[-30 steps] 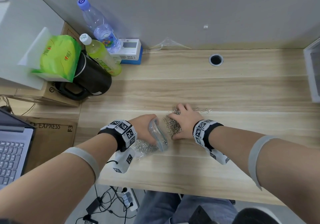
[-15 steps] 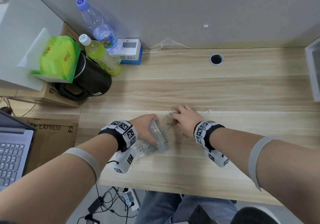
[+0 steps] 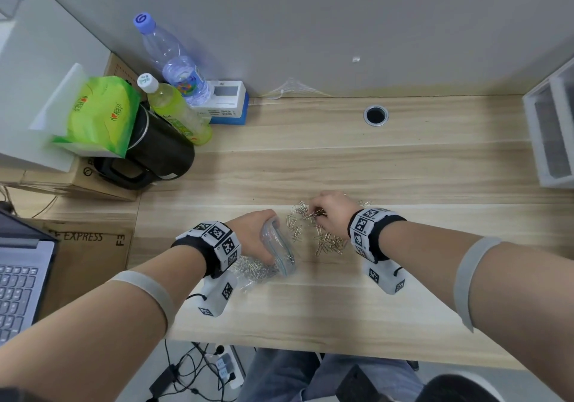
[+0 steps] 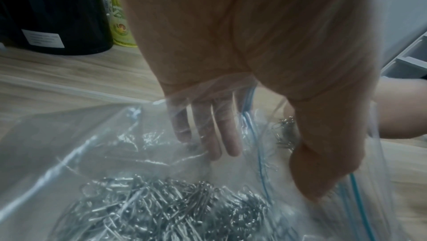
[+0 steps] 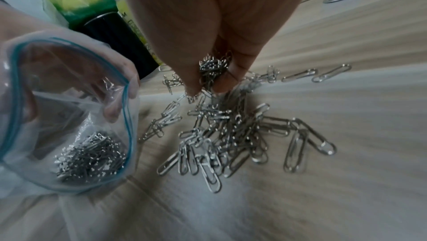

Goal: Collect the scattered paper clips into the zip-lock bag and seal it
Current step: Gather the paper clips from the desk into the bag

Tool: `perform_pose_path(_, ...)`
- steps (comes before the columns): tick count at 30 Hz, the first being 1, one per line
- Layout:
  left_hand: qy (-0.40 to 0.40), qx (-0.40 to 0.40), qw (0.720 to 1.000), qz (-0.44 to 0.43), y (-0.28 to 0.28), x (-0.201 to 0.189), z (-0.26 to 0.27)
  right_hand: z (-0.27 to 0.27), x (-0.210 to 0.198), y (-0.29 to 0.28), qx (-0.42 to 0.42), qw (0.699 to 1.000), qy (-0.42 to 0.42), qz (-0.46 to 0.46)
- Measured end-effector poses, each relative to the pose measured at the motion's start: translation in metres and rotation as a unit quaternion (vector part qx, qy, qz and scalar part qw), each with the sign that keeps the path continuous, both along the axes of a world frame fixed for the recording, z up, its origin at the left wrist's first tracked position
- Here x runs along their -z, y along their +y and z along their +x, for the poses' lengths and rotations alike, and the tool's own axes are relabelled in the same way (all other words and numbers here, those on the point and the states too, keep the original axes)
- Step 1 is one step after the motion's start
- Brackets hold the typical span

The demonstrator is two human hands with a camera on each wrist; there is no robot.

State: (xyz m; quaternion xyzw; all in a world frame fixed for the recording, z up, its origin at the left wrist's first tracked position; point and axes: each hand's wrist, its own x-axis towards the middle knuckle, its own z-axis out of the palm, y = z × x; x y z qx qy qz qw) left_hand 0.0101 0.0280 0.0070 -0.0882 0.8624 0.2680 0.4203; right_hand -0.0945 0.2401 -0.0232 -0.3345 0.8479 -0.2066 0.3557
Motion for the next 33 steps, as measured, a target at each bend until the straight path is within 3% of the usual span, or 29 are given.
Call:
perform_pose_path(10, 0.025, -0.02, 0.998, 0.053, 0.008, -0.006, -0.002, 0.027, -0.029, -0.03, -0.048, 0.992, -0.107, -0.054)
perform_pose_path(15, 0.024, -0.018, 0.998, 0.058, 0.008, -0.008, -0.003, 0.052, -0.025, -0.053, -0.026, 0.992, -0.122, -0.018)
perform_pose_path(24, 0.029, -0.035, 0.997, 0.061, 0.006, -0.005, 0.006, 0.059, -0.027, -0.051, -0.046, 0.984, -0.155, -0.071)
perform_pose_path(30, 0.017, -0.018, 0.998, 0.064, 0.004, -0.005, 0.004, 0.026, -0.035, -0.027, -0.041, 0.998, -0.031, -0.031)
perform_pose_path(33, 0.001, -0.013, 0.999, 0.045, 0.001, -0.005, 0.004, -0.002, -0.023, -0.006, -0.038, 0.997, 0.044, 0.053)
